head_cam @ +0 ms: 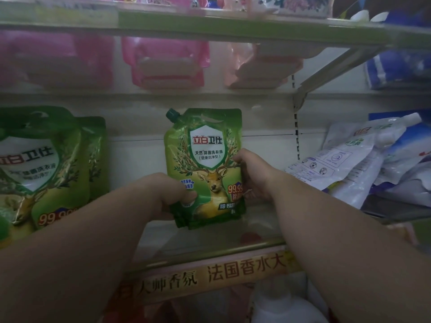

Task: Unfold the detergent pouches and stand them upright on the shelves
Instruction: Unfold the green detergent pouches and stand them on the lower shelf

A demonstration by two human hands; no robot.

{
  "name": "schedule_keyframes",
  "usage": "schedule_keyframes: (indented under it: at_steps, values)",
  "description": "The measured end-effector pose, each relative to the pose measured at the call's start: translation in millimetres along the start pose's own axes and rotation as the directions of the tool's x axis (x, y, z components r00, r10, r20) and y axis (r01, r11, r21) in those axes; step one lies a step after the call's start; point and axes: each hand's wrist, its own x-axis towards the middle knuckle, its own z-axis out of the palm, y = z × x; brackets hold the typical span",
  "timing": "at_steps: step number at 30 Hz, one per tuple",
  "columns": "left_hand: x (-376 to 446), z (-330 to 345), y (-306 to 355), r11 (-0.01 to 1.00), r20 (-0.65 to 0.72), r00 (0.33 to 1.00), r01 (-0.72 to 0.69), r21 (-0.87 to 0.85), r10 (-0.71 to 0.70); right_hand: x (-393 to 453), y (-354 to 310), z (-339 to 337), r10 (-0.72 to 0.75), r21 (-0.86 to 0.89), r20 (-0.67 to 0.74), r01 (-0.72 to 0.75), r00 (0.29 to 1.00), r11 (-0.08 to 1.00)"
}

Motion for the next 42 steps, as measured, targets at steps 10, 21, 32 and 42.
schedule_keyframes:
  at_steps: [10,21,32,42]
  values:
    - [15,-11,-7,1.000,0.049,0.999,-0.010,0.005,0.010,-10,-2,-2,-0.017,-0.009,0.106,0.018,0.994,1.000]
    - [40,-19,-20,0.923,-0.065,0.992,-0.125,-0.364,0.109,-6,3,-5,-0.056,0.101,0.167,0.040,0.984,0.994]
    - [41,-20,-32,0.920,-0.194,0.960,-0.253,-0.299,0.201,-12,8,-7,-0.077,0.056,0.228,0.066,0.971,0.996]
    - [41,-23,-36,0.928,-0.281,0.942,-0.262,-0.267,0.185,-19,4,-5,-0.141,-0.088,0.137,0.153,0.981,0.984]
